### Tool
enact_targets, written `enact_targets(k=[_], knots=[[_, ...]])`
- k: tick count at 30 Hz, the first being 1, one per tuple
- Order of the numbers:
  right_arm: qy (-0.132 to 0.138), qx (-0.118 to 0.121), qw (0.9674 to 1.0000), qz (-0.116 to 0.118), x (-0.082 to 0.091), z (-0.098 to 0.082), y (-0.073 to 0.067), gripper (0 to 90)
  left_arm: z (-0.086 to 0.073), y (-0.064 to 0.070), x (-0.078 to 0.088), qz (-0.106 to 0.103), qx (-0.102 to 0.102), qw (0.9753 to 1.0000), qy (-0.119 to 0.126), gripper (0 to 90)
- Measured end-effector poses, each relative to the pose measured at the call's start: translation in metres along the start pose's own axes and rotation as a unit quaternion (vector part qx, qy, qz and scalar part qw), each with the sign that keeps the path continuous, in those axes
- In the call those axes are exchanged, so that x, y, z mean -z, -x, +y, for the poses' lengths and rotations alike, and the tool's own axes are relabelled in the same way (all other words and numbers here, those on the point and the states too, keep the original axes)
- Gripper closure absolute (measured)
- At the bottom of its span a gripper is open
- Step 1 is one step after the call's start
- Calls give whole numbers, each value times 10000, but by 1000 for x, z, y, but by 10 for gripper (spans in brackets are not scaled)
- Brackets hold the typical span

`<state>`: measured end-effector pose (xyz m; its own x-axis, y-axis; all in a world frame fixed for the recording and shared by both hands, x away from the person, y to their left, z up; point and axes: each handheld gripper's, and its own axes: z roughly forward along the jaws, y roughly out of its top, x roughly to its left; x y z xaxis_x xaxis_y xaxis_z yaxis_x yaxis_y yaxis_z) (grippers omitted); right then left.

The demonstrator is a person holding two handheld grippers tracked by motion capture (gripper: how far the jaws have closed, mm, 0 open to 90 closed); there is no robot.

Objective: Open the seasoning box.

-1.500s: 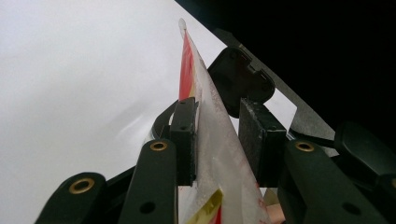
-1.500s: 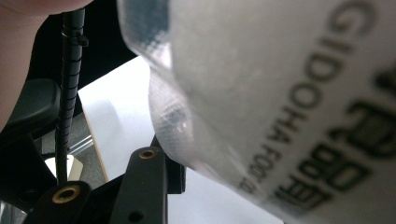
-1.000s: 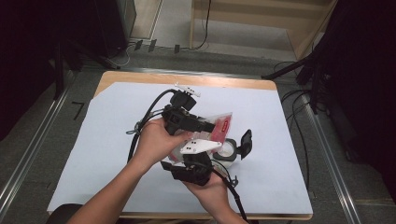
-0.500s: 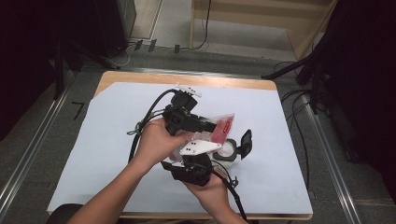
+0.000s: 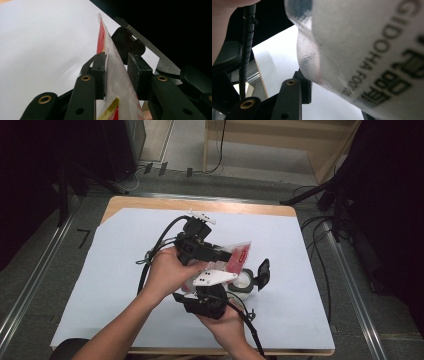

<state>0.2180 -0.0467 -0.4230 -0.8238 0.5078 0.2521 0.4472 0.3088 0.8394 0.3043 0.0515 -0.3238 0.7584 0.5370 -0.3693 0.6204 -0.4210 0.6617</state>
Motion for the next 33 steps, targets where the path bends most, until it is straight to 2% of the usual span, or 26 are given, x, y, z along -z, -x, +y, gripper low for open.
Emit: enact_targets(k=[12,14,16,33], knots=[[-16,4,10000,7,0,-1,0,639,0,1,-1,38,-35,10000,-21,694],[9,15,10000,16,1,-1,0,641,0,1,0,-26,-21,10000,17,693],[7,26,10000,31,1,-1,0,642,0,1,0,29,-57,10000,-12,688],[4,-23,10000,48,2,0,0,644,0,2,0,3,-30,10000,6,683]])
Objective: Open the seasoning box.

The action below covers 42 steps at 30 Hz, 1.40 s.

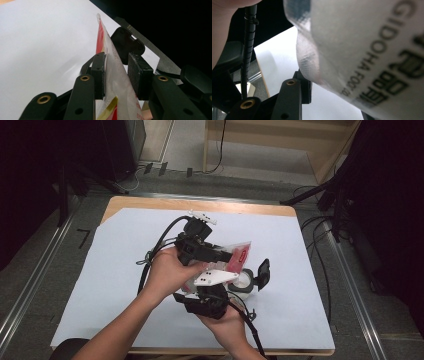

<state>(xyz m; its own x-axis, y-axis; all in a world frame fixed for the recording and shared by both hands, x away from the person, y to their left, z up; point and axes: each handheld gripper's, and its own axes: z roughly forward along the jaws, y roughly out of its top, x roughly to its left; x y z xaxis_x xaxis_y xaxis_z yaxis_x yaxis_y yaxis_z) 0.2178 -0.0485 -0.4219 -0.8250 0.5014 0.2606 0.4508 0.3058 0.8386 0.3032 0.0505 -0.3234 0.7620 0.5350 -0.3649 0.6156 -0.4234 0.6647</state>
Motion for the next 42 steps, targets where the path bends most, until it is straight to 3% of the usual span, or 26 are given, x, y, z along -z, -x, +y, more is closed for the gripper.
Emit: enact_targets(k=[34,42], knots=[[65,134,9999,-61,-1,-4,-1,639,-1,2,-1,4,-59,10000,-29,694],[48,258,9996,-86,-4,-9,-3,631,-2,1,0,-12,-15,9998,-205,695]])
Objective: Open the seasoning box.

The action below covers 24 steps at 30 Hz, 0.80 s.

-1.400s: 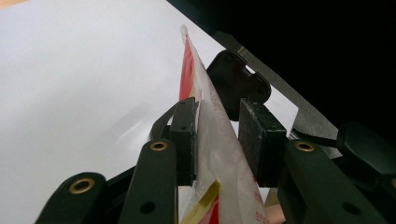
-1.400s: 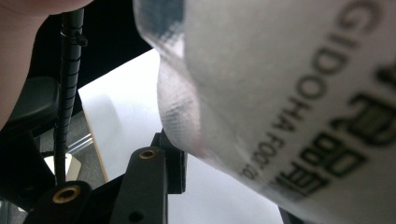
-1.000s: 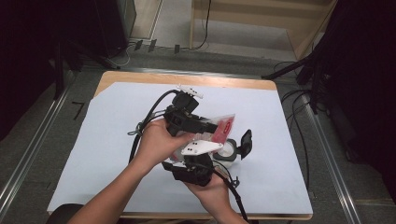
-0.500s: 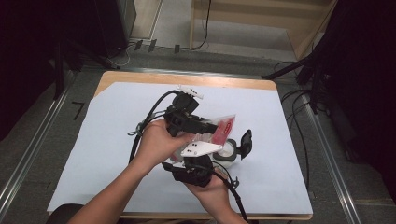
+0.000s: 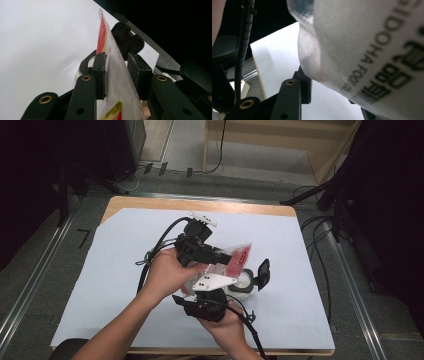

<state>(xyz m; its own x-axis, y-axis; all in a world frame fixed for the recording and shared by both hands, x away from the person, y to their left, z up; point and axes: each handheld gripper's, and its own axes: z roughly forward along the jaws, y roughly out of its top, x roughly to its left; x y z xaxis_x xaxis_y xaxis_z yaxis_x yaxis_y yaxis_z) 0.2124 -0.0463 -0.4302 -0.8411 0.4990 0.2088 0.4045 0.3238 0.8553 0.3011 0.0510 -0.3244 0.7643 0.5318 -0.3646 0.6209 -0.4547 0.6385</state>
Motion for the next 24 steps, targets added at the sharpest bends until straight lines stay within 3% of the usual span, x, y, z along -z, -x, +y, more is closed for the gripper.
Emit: enact_targets(k=[5,12,24], knots=[[-17,56,10000,30,-2,-3,-2,606,-2,-1,1,-14,13,9999,-162,689],[-76,370,9993,-12,-8,-12,-6,594,-5,-4,3,-73,78,9993,-357,689],[-237,559,9981,79,-17,-24,-8,581,-9,-9,-1,-108,139,9978,-638,687]])
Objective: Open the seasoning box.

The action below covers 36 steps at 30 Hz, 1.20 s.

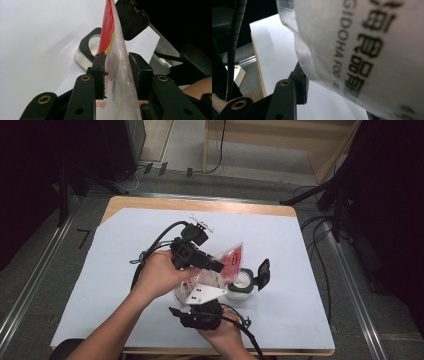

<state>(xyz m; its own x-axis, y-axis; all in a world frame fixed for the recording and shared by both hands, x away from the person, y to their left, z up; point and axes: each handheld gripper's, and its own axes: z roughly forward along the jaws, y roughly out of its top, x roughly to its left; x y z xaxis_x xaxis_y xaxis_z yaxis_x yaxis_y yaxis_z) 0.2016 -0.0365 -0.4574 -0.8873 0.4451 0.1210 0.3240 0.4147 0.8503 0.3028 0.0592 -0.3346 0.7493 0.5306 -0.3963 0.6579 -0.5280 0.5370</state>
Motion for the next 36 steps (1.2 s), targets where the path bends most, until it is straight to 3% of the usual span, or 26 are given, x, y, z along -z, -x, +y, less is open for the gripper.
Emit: enact_targets(k=[22,24,27,30,36], knots=[[-353,123,9991,198,-16,-20,2,594,-3,-13,-18,16,-133,9993,-338,691],[-400,159,9989,181,-18,-21,3,594,-4,-13,-21,133,-112,9991,-382,692],[-602,6,9980,209,-21,-24,6,596,-5,-14,-26,310,-173,9983,-467,720],[-679,-124,9973,237,-23,-26,9,593,-6,-16,-25,319,-190,9981,-491,740],[-756,-50,9970,168,-24,-25,9,592,-9,-18,-23,306,-170,9985,-424,786]])
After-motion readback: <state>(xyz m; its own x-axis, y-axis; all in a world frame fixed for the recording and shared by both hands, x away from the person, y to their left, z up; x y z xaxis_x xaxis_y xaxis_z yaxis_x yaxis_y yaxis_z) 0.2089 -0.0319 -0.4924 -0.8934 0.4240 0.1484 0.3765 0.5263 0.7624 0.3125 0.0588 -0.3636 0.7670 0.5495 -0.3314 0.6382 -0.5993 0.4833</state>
